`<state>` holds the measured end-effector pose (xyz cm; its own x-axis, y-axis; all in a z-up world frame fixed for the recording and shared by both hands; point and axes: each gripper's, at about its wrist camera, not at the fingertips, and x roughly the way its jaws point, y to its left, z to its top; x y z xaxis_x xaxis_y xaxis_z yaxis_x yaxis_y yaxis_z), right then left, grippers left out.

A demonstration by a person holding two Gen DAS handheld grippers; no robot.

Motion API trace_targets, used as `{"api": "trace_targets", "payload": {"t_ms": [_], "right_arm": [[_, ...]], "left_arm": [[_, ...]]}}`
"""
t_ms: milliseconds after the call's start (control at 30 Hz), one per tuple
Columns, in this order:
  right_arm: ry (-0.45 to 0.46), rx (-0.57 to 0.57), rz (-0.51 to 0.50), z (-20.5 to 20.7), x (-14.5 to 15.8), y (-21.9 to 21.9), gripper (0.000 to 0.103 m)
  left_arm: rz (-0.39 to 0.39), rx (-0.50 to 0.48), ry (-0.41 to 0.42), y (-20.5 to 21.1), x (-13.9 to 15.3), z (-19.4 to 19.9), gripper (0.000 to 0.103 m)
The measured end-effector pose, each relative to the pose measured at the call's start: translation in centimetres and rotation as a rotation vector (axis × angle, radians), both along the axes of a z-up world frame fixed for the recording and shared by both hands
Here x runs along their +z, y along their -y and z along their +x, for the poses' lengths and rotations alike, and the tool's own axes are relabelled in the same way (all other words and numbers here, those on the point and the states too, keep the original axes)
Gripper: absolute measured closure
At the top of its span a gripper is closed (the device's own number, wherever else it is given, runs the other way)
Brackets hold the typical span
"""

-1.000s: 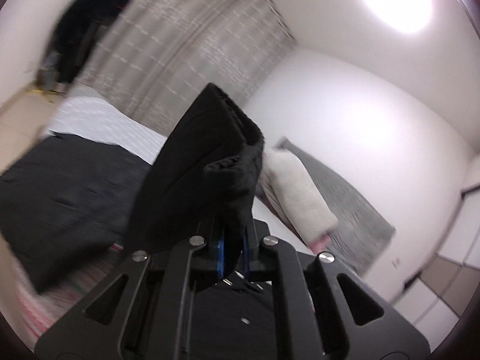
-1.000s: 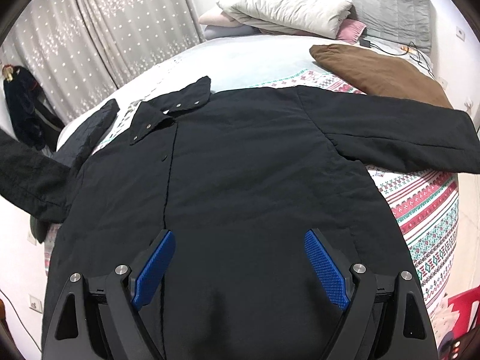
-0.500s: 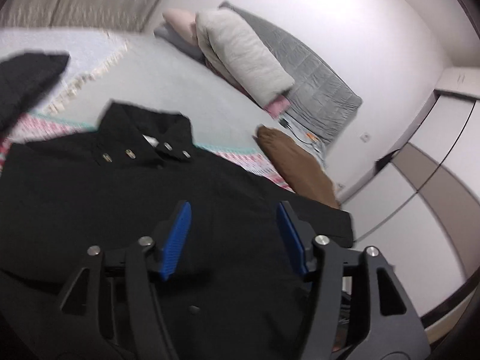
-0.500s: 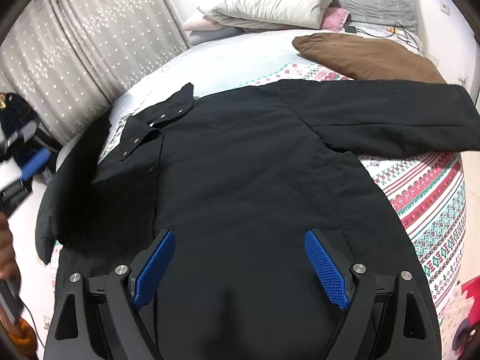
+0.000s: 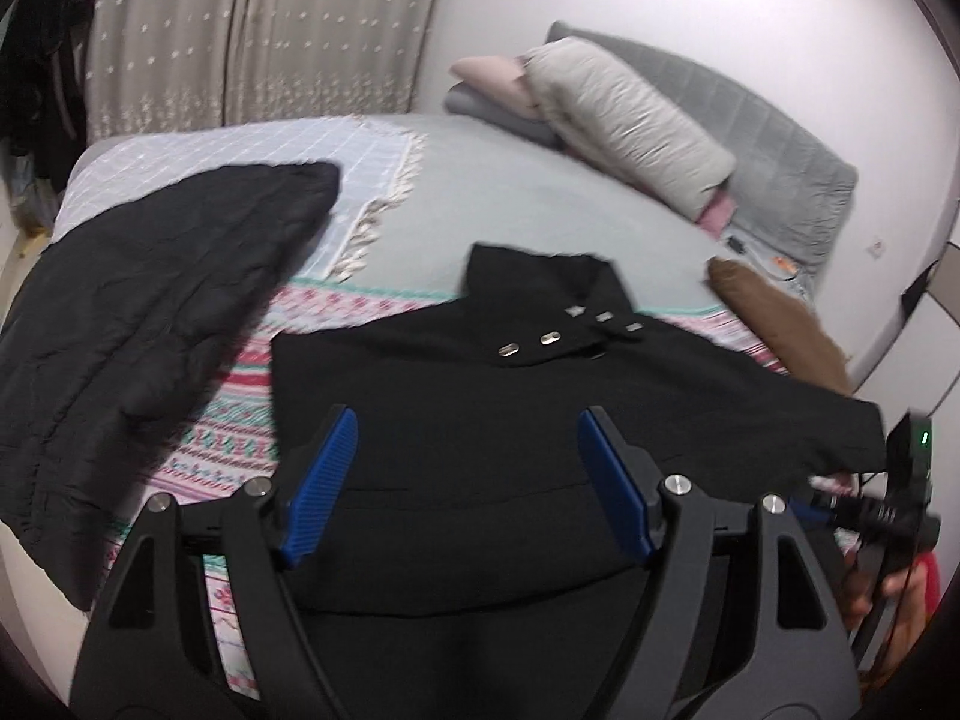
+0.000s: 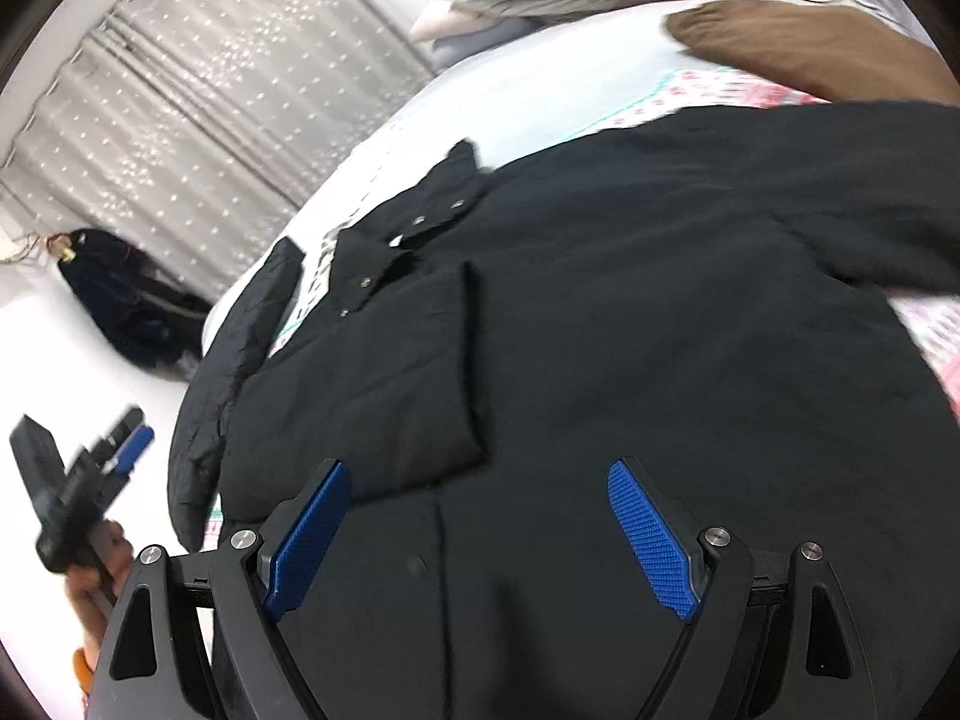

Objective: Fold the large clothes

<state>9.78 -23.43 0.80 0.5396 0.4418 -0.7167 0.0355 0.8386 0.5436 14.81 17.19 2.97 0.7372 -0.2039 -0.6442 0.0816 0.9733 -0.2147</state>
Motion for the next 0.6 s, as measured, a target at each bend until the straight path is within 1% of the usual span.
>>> {"api": "trace_targets", "payload": {"t_ms": [33, 67, 100, 133, 167, 200, 233, 267, 300, 333, 400, 433, 467, 500, 533, 600], "right_arm": [[0.003, 0.011, -0.008, 1.0, -0.4, -0.9, 0.018], [0.003, 0.019, -0.011, 1.7, -0.7, -1.5, 0.025], [-0.006, 0.03, -0.012, 3.0, -1.5, -2.4, 0.028], [-0.024, 0.041, -0.012, 4.2, -2.5, -3.2, 0.036], [-0.036, 0.048, -0.013, 4.8, -3.1, -3.7, 0.046], [-0.05, 0.059, -0.017, 5.7, -4.0, -4.4, 0.054], [-0.062, 0.081, -0.025, 6.4, -4.7, -5.2, 0.078], [-0.067, 0.102, -0.037, 6.7, -4.9, -5.6, 0.092], [-0.063, 0.132, -0.072, 7.0, -5.0, -6.4, 0.092], [-0.015, 0.147, -0.13, 6.9, -4.3, -7.0, 0.093], [0.064, 0.154, -0.169, 6.4, -3.1, -7.1, 0.094], [0.075, 0.143, -0.202, 6.4, -3.0, -7.0, 0.094], [0.062, 0.133, -0.256, 6.5, -3.5, -6.9, 0.094], [0.022, 0.129, -0.335, 6.9, -4.7, -6.9, 0.093], [0.013, 0.143, -0.333, 6.9, -5.3, -6.8, 0.093], [0.038, 0.124, -0.304, 6.2, -5.0, -6.1, 0.083]], "left_arm": [[-0.007, 0.006, -0.014, -0.5, -0.9, 0.3, 0.029], [-0.011, 0.01, -0.026, -0.7, -1.6, 0.7, 0.03], [-0.019, 0.012, -0.043, -0.9, -2.5, 1.3, 0.033], [-0.025, 0.009, -0.053, -1.0, -3.2, 1.5, 0.036], [-0.036, 0.005, -0.064, -1.1, -4.2, 2.0, 0.037], [-0.045, 0.0, -0.071, -1.1, -4.9, 2.3, 0.039], [-0.058, -0.007, -0.081, -1.0, -5.8, 2.5, 0.039], [-0.077, -0.018, -0.089, -1.0, -6.6, 2.6, 0.039], [-0.092, -0.029, -0.09, -0.8, -7.4, 2.6, 0.039], [-0.097, -0.039, -0.087, -0.6, -8.1, 2.5, 0.039], [-0.063, -0.052, -0.092, 0.0, -9.9, 2.4, 0.039], [-0.041, -0.057, -0.094, 0.4, -10.6, 2.3, 0.039], [-0.009, -0.058, -0.1, 1.0, -10.9, 2.3, 0.039], [0.016, -0.059, -0.104, 1.5, -10.8, 2.3, 0.037], [0.038, -0.063, -0.106, 2.0, -10.6, 2.4, 0.032], [0.082, -0.068, -0.113, 2.8, -10.1, 2.3, 0.026]]}}
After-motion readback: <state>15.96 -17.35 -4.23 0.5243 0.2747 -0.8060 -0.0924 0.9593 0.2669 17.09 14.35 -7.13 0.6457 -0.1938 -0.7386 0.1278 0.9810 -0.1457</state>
